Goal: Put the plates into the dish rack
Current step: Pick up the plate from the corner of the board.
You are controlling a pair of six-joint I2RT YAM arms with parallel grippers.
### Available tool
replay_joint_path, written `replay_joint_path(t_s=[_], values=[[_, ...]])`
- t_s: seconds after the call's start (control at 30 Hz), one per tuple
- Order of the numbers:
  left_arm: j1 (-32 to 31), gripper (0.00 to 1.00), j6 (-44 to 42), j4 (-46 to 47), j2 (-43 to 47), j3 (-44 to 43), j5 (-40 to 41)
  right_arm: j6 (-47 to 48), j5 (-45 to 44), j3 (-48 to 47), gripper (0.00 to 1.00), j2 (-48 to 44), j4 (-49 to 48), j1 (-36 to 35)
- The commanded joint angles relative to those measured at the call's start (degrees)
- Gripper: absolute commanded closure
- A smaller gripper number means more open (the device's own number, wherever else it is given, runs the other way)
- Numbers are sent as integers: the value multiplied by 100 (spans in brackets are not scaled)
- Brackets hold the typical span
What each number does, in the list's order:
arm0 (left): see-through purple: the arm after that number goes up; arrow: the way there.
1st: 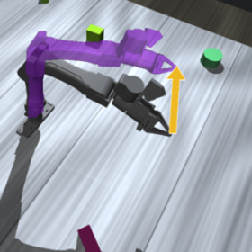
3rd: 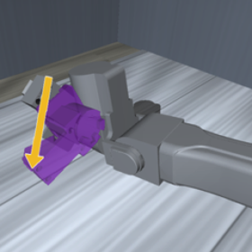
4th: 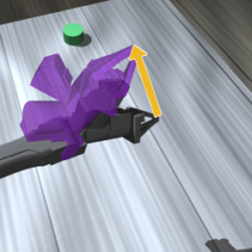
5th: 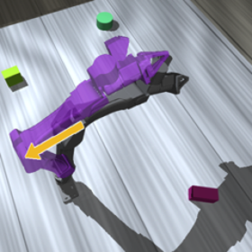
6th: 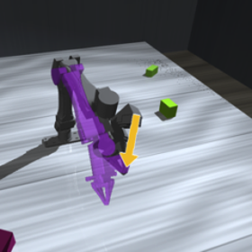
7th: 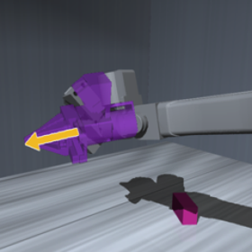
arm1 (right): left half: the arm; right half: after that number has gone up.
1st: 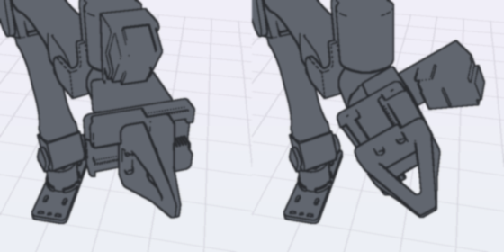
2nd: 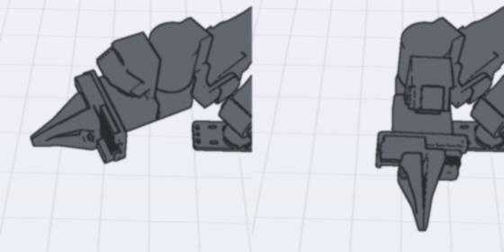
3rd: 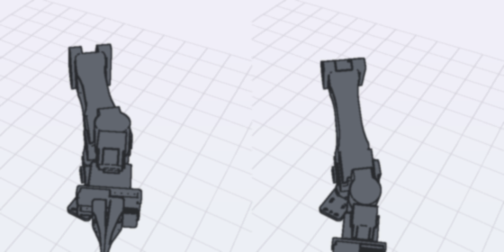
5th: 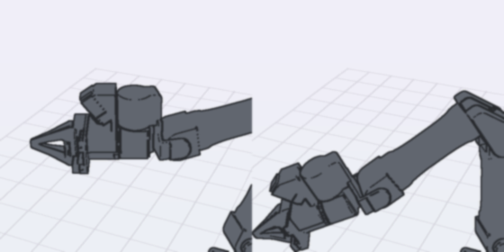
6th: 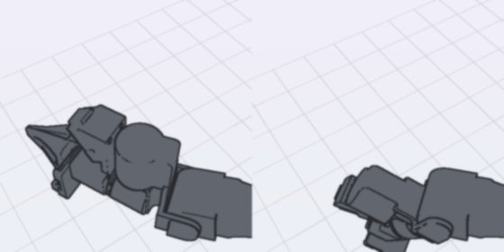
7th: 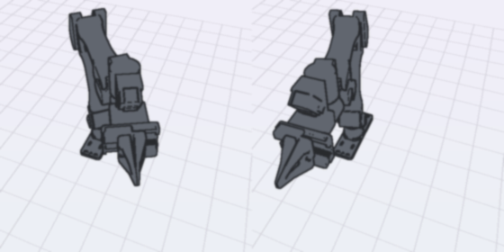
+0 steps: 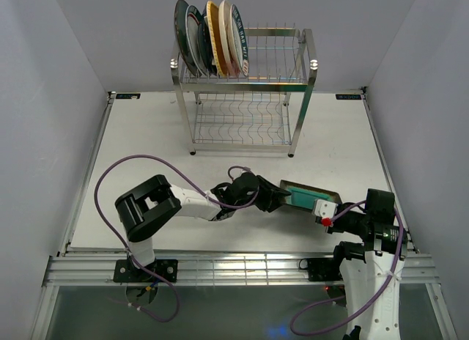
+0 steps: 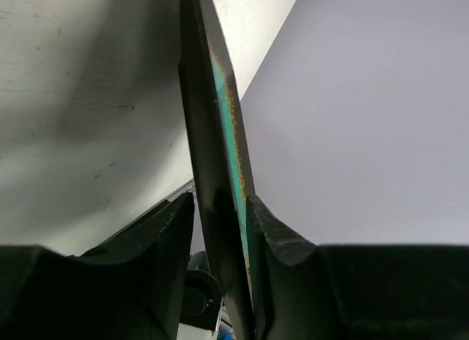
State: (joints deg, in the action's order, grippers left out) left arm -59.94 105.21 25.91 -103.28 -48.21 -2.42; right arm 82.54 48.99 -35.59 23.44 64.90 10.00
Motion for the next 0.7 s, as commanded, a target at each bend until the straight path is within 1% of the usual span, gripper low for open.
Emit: replay_joint_path(t_s=[0.0,0.03,0.1,0.13,0.17,0.23,0.47,0.67], values=[[9,56,70,309,98,-84,-57,2249,1974,-334,92,-173,1015,-7],[0,65,70,335,107,-75,-49,2249,1965,-317,92,-173,1015,-7],[0,70,70,371,142,-31,-49,2275,1956,-299,92,-182,1015,-7],[9,75,61,388,151,-31,-49,2275,1965,-290,92,-182,1007,-7],[0,87,52,414,168,-22,-49,2301,1956,-273,92,-182,1015,-7],[9,99,52,441,168,-5,-66,2310,1939,-264,92,-173,1015,-7],[9,100,87,529,317,188,30,2415,1781,-123,91,-261,1015,-7],[9,100,105,529,493,268,83,2530,1693,0,79,-296,1015,2]])
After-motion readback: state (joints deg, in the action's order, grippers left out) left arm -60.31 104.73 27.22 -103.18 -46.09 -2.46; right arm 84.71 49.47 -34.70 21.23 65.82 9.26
